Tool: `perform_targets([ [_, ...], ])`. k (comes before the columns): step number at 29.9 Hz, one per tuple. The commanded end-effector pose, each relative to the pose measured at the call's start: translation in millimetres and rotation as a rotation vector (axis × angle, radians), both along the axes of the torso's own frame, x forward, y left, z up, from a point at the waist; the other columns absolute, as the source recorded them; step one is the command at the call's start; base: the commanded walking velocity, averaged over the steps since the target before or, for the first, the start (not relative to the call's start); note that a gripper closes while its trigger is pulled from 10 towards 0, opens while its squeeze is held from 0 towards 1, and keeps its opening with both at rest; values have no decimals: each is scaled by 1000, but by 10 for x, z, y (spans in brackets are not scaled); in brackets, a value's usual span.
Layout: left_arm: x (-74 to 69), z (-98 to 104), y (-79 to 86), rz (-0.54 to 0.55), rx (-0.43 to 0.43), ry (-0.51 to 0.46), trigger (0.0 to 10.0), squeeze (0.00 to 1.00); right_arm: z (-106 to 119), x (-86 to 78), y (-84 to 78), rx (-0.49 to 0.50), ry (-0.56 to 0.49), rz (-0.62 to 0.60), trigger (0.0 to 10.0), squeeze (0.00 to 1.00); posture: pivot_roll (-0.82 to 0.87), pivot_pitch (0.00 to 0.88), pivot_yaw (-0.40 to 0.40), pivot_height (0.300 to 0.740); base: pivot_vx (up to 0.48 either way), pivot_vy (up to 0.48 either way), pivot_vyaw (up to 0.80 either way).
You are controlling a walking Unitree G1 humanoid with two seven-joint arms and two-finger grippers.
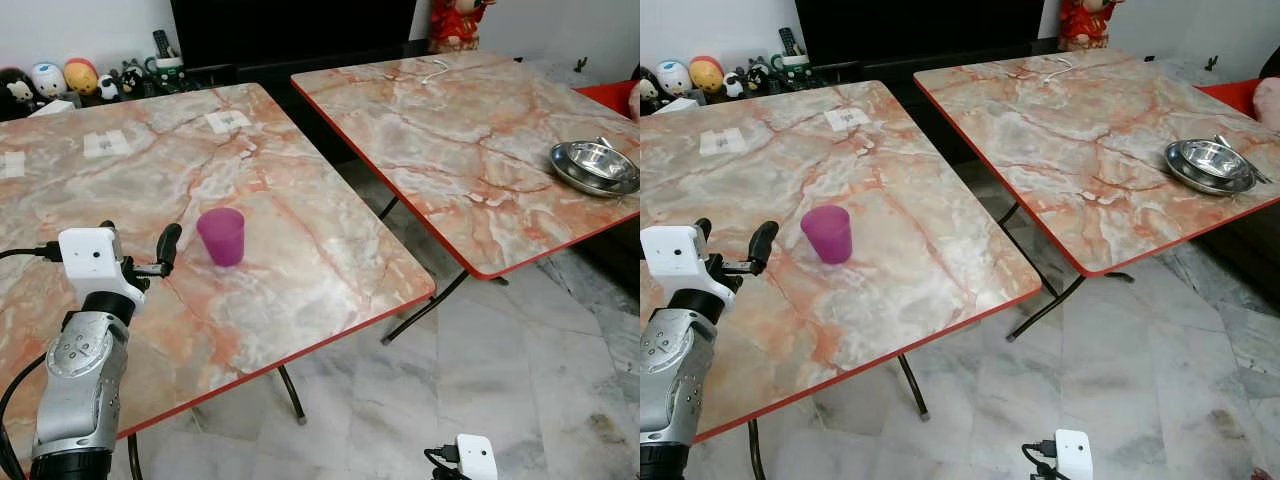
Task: Setting the table
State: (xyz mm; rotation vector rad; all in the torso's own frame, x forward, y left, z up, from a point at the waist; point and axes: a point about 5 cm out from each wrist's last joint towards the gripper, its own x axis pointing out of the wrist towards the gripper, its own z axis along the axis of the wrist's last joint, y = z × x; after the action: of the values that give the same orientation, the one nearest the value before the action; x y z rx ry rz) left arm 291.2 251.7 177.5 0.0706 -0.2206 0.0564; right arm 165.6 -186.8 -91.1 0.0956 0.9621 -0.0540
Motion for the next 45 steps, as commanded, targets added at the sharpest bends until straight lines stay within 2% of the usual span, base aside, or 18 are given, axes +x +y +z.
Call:
perform_targets([
  [1, -6, 50, -12, -4, 4, -10, 10000, 0, -7, -26, -34, -5, 6, -9, 10000, 0, 178, 43, -55, 740, 0, 0, 0],
  [20, -5, 55, -11, -4, 7, -12, 10000, 0, -5, -23, -32, -7, 6, 5, 10000, 0, 180, 42, -55, 740, 0, 0, 0],
  [36, 1, 53, 1, 4, 13, -15, 10000, 0, -6, -24, -28, -6, 6, 5, 10000, 0, 178, 36, -53, 740, 297, 0, 0],
  [45, 12, 67, -20, -17, 6, -23, 10000, 0, -9, -31, -25, -7, 7, 6, 10000, 0, 179, 24, -52, 740, 0, 0, 0],
])
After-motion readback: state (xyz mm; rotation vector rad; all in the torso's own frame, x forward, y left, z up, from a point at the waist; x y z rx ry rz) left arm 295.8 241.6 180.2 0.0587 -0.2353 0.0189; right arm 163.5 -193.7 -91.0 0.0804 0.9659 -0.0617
